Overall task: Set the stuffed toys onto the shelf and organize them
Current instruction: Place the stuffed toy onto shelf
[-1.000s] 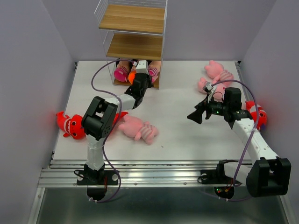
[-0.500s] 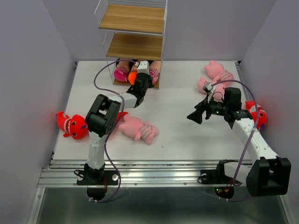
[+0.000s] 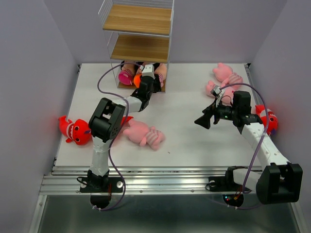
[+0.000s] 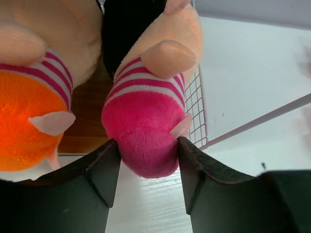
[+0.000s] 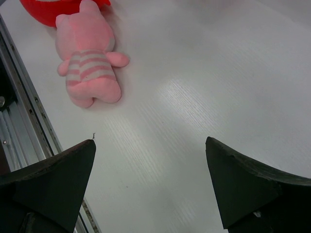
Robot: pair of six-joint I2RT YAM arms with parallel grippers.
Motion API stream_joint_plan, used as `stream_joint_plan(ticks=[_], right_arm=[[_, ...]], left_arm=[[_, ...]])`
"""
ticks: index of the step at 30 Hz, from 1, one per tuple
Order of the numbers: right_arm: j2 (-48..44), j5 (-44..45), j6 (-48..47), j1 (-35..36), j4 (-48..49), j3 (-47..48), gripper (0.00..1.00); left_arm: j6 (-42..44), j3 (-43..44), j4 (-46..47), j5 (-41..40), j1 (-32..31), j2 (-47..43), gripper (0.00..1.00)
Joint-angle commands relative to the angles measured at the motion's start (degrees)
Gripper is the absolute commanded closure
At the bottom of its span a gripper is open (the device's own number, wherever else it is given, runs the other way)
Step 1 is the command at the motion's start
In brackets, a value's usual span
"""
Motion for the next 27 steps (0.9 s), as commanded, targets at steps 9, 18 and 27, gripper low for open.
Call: stream_joint_plan(ticks=[9,18,27], right_arm=[[0.20,-0.09,-0.86,0.16,2.35,-0.14,0.00],[0.11,-0.27,-1.47,0.16,2.26,-0.23,0.00],[0.02,-0.36,-3.67,0.16,0.86,-0.05,0.00]], left_arm=[[-1.13,-0.44,0.40,0.21,0.45,-3.70,0.09],[-1.84,-6.23,0.92,2.32,0.45,-11.69,0.07],[-2.28,-16.51,0.75,5.93,0.45,-23.01,0.06]])
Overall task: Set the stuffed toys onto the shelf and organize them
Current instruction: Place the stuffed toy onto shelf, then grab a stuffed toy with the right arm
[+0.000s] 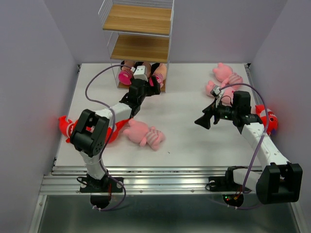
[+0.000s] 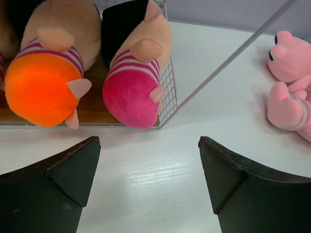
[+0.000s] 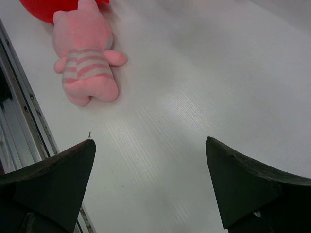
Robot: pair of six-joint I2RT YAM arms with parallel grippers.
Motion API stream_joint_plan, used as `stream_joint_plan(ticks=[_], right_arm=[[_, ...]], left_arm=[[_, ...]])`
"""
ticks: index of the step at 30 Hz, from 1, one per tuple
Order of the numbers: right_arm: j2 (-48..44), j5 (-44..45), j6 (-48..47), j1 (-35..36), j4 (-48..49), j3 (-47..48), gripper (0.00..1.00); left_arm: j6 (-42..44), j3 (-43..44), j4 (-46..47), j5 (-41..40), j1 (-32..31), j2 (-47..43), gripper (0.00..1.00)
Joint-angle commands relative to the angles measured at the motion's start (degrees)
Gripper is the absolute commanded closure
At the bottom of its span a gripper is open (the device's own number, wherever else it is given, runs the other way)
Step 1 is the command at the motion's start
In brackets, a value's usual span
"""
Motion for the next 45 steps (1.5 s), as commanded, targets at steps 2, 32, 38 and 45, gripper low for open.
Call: stream_joint_plan(ticks=[2,32,38,45], right_arm=[[-0.07,-0.36,-3.25,0.16,0.05,0.30,0.00],[12.49,7.01,-26.30,24.57,-23.96,15.76,0.00],[21.90,10.89,-20.32,32.84,-22.02,26.39,0.00],[30.16,11.68,-15.92,36.27,-21.40,35.45,0.00]], left_arm=[[0.23,-6.29,0.40,3.46,0.19,-11.82,0.07],[15.35,-26.52,-33.71,-9.36,6.16,-77.06,0.01],[15.44,-26.61,-33.97,-13.22,6.16,-80.05,0.01],[15.35,-27.05,-33.53,-14.29,6.16,-82.43,0.01]])
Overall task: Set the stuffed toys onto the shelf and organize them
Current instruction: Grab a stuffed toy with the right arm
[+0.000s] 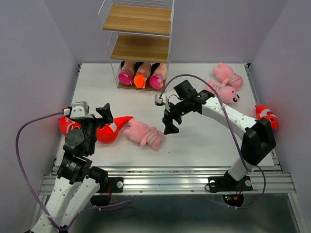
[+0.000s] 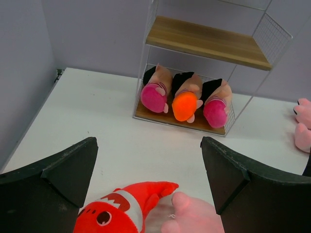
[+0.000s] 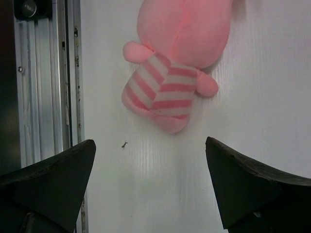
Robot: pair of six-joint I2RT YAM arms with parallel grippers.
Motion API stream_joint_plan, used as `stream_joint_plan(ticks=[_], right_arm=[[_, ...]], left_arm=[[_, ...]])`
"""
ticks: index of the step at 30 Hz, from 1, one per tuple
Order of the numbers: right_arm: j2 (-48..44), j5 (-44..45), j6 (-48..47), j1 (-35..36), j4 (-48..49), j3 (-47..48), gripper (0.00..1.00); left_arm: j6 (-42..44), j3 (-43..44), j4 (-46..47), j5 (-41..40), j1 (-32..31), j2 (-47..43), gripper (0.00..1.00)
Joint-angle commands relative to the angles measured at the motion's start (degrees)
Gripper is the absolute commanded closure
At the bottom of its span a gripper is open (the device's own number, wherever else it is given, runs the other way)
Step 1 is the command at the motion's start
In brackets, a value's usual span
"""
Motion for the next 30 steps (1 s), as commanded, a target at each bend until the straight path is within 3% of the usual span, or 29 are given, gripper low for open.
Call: stream_joint_plan(ticks=[1,14,20,30], right_arm=[[2.61,2.20,4.08,1.90,2.27,4.92,0.00],[13.77,10.28,16.29,8.84,6.13,14.85,0.00],[17.20,23.89,29.19,15.07,13.93,16.35,0.00],[22.73,28.48,31.06,17.19,15.63,18.46,0.00]], left_arm=[[0.86,-0.45,2.59,-1.76,0.00,-1.05,0.01],[0.95,-0.54,2.86,-1.32,0.00,-1.58,0.01],[1.04,-0.71,3.03,-1.59,0.00,-2.11,0.01],[1.30,-0.71,3.21,-1.32,0.00,-2.02,0.01]])
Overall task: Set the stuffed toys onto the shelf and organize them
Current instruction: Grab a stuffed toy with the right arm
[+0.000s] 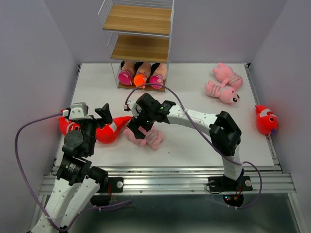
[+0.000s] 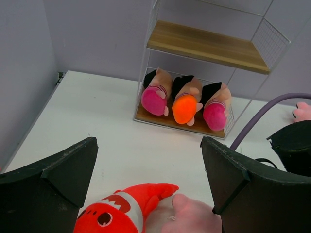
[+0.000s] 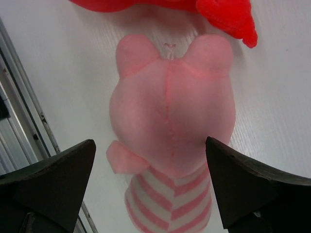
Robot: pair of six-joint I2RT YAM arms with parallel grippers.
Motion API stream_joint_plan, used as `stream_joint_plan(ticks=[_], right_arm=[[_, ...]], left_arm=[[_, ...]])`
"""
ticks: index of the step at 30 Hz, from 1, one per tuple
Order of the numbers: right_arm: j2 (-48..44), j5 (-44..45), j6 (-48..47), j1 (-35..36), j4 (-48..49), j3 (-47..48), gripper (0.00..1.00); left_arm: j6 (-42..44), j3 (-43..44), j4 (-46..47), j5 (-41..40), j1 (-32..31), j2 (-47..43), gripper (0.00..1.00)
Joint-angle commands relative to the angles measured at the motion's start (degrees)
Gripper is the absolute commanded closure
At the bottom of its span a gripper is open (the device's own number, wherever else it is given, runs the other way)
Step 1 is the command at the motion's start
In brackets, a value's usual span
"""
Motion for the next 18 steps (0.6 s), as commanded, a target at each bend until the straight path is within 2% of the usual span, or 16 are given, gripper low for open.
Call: stream_joint_plan(ticks=[1,6,8,9,10,11,13,14,15,16,18], right_arm=[[2.80,5.11,2.37,0.12,3.98,3.20,0.00],[6.58,11.35,1.93,0.12,4.15,4.43,0.02],[7.29,11.80,1.93,0.12,4.15,4.43,0.08],[7.55,11.54,1.67,0.12,3.89,4.35,0.23],[7.55,10.93,1.58,0.12,3.72,4.00,0.33],[7.21,10.49,1.14,0.12,3.45,3.56,0.53],[6.07,9.43,-0.08,0.12,3.36,2.33,0.70],[5.36,8.91,-0.44,0.12,3.28,1.72,0.75],[3.53,8.64,-1.40,0.12,3.01,0.40,0.89],[2.38,8.64,-1.85,0.12,3.01,-0.39,0.99],[-1.56,7.33,-2.72,-0.57,3.01,-1.80,0.99]], left_arm=[[1.22,-0.61,3.14,-0.82,0.07,-0.75,0.01],[1.22,-0.69,3.32,-1.00,0.07,-0.84,0.01],[1.30,-0.78,3.32,-0.91,0.15,-0.75,0.01],[1.22,-0.78,3.41,-1.00,0.07,-0.58,0.01],[1.22,-0.78,3.58,-0.65,0.15,-0.49,0.01],[1.30,-0.87,3.67,-0.30,0.07,-0.32,0.01],[1.22,-0.96,3.85,0.67,0.15,0.12,0.01],[1.30,-0.96,4.02,2.50,0.07,0.30,0.01],[1.39,-1.04,4.46,3.74,0.15,0.82,0.01],[1.48,-1.22,4.90,5.14,0.15,1.00,0.01],[1.04,-1.57,6.39,9.54,0.15,1.62,0.01]])
